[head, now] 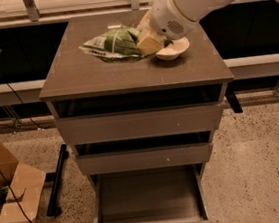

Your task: Place green jalapeno chip bag into bottom drawer

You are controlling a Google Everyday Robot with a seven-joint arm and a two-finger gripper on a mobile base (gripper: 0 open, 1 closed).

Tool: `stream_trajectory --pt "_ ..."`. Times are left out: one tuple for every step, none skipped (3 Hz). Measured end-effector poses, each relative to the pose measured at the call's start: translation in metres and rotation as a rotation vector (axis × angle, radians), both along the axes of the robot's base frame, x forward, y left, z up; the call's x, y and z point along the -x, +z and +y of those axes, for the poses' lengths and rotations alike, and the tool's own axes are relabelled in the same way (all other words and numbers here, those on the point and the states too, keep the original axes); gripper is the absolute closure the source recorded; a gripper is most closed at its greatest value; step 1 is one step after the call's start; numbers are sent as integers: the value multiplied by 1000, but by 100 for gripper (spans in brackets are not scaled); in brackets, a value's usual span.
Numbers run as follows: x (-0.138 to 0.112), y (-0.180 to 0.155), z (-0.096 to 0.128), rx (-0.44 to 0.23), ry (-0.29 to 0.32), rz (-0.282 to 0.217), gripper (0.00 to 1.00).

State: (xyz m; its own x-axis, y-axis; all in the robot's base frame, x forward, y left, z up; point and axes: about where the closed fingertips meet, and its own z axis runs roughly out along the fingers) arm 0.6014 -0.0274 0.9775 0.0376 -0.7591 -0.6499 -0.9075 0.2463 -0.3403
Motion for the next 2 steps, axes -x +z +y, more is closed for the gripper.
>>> stream_trajectory --pt "63 -49 -22 40 -32 219 100" --pt "103 -101 -31 64 -56 384 100"
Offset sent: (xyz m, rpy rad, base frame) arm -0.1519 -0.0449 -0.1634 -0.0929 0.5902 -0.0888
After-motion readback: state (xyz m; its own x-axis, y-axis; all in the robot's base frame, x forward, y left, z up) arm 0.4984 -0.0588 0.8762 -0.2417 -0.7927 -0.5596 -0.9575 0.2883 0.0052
